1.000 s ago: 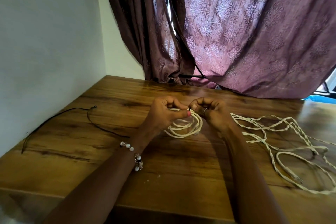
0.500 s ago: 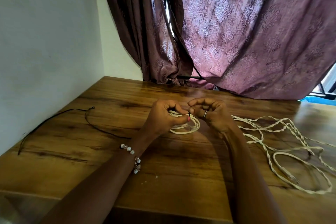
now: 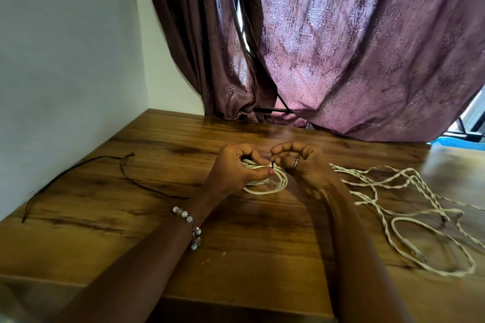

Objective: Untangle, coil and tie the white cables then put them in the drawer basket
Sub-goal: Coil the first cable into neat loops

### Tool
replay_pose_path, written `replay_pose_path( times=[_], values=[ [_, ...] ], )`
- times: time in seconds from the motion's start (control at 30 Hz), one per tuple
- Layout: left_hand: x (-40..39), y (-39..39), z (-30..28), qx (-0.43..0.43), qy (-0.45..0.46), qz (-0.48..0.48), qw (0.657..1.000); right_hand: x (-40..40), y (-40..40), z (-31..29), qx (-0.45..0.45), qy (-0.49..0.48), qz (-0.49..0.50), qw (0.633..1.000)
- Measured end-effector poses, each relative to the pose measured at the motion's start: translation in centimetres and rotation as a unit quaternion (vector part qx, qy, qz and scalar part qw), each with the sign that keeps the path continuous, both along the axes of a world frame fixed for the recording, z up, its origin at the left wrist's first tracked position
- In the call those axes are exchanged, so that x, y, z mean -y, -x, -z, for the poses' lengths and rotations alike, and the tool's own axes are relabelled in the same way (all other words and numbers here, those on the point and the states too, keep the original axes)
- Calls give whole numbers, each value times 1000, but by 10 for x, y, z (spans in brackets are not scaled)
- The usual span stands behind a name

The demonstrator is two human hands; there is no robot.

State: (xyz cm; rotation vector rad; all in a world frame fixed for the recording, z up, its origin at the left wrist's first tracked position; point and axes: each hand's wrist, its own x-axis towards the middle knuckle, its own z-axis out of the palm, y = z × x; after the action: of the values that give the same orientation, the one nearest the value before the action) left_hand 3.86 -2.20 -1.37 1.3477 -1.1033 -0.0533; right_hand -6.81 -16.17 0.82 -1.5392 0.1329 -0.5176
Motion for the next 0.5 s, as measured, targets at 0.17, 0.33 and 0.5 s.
replay_pose_path(
  times=[0.17, 0.33, 0.5],
  values=[
    [0, -1, 0, 4, 4, -1, 1000, -3, 0, -1, 6, -17, -3, 1000],
    [0, -3, 2, 4, 13, -12, 1000, -3, -1, -1, 8, -1, 4, 1000],
    [2, -3, 2, -7, 13, -11, 1000, -4, -4, 0, 18, 52, 26, 998]
  ],
)
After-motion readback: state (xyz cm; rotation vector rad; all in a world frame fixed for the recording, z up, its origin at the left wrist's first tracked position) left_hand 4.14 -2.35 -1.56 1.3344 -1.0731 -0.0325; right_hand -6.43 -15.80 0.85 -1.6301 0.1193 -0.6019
